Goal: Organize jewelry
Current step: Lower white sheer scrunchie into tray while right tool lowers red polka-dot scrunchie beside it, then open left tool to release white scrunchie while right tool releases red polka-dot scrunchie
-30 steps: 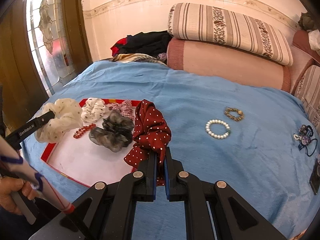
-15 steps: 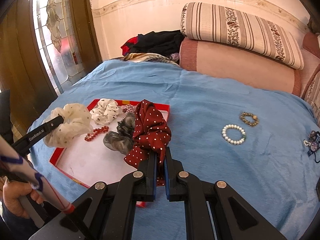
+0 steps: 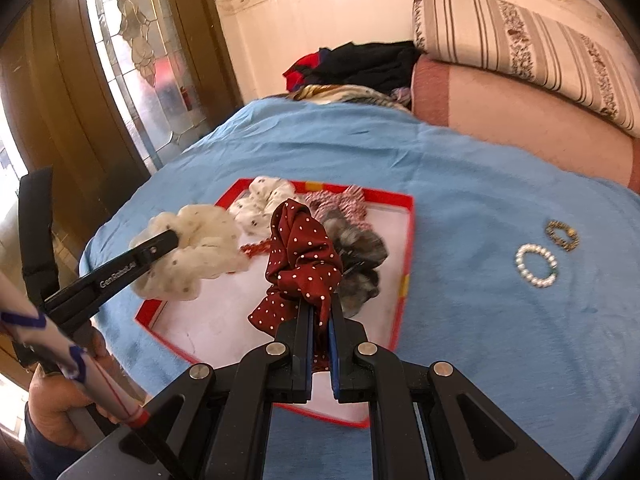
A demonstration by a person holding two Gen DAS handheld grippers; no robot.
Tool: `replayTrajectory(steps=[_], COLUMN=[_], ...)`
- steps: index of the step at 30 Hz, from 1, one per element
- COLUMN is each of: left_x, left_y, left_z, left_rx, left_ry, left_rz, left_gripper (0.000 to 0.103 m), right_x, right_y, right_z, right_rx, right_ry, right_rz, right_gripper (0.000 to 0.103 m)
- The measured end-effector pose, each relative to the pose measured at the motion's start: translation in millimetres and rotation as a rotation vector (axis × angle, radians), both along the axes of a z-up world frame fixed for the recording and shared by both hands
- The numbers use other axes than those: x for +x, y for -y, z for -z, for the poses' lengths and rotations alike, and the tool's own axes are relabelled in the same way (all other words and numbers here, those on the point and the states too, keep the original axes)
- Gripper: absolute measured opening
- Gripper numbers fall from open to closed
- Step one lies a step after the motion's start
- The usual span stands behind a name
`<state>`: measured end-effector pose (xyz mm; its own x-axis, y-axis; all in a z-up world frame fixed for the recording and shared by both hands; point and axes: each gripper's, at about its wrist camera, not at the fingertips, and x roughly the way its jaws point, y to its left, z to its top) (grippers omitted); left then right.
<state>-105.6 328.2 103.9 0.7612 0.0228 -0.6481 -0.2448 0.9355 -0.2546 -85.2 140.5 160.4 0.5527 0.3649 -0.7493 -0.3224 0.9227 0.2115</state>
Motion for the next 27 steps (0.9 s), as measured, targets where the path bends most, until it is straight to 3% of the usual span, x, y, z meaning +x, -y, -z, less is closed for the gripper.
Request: replayTrajectory(steps=[13,27], left_x=[8.0,16.8], left_y=[7.2,4.6], left_z=[20.5,31.6], left_rx=[0.041,0.085], left_ry=[-0.098,-0.144], left_rz=[0.031,-0.009], left_gripper=[0.017,0.019], right_x=[11.5,44.8], right_y=[-16.3,-4.6], right_z=[44.2,59.4], right_rx=[0.025,0.001], right_ry=[-0.123,-0.136], right_rz=[-0.021,0.062], right_gripper=[0.007,0.007])
